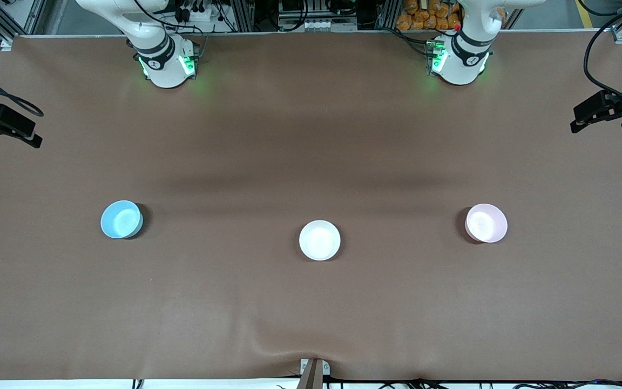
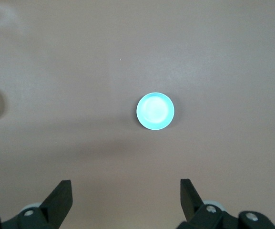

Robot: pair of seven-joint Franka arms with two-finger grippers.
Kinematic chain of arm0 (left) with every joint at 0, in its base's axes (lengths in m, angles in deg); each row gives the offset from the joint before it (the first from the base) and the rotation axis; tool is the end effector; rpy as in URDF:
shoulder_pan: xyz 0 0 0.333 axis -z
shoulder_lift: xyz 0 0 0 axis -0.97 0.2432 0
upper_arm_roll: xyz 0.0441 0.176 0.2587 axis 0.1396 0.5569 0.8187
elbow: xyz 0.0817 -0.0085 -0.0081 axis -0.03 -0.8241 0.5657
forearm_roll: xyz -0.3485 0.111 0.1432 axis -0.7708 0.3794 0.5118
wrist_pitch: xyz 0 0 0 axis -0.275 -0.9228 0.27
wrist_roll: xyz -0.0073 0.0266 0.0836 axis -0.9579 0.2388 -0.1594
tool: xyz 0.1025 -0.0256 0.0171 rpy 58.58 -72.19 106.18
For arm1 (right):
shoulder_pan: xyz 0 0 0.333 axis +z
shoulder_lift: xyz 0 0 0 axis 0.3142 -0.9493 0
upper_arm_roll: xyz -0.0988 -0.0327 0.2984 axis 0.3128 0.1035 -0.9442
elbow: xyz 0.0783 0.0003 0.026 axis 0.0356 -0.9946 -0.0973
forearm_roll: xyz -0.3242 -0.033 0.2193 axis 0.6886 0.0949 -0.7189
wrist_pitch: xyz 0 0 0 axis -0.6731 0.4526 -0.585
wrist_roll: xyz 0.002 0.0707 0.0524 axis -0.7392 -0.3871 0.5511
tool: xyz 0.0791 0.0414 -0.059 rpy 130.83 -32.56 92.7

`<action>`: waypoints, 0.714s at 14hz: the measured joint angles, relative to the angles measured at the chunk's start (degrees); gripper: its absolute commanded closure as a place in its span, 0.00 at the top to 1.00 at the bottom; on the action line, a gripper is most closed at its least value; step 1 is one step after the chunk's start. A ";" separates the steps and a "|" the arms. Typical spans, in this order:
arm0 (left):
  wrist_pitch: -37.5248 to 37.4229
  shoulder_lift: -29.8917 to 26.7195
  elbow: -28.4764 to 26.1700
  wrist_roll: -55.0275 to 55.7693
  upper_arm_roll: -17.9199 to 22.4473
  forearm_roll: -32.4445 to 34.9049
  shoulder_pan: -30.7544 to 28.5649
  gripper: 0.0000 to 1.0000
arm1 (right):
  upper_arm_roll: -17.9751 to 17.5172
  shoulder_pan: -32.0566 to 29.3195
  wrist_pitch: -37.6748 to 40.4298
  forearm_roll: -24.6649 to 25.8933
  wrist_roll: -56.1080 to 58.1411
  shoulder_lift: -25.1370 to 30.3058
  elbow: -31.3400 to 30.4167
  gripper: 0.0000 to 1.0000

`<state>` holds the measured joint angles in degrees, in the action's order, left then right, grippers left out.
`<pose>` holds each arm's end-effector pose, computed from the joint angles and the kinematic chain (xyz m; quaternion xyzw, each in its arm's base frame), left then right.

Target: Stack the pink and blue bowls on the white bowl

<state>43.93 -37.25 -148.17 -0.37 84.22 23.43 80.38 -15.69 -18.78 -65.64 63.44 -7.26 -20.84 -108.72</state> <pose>0.5348 -0.0015 0.6414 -0.9998 0.0109 0.0167 0.0034 0.5550 -0.0147 0.6557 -0.9993 0.0324 -0.0022 0.0162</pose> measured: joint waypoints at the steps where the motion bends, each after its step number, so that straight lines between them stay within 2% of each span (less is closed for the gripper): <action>1: 0.00 0.00 0.00 0.00 -0.01 0.00 0.01 1.00 | 0.00 0.00 0.04 0.00 0.00 -0.08 0.10 1.00; 4: 0.00 0.00 0.00 0.00 -0.01 0.00 0.00 1.00 | 0.12 -0.29 0.51 0.00 0.06 -0.15 0.19 1.00; 7: -0.02 0.26 -0.04 -0.29 -0.01 0.00 -0.04 1.00 | 0.36 -3.07 0.38 0.00 1.04 -0.68 0.20 1.00; 10: 0.14 2.58 -0.17 -0.67 0.10 0.00 -0.43 1.00 | 0.42 -4.03 0.37 -0.01 1.47 -1.93 0.21 1.00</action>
<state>44.07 -34.66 -148.34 -1.04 84.32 23.43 79.95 -15.27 -22.81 -65.27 63.43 -5.79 -22.76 -108.51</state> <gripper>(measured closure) 0.000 0.000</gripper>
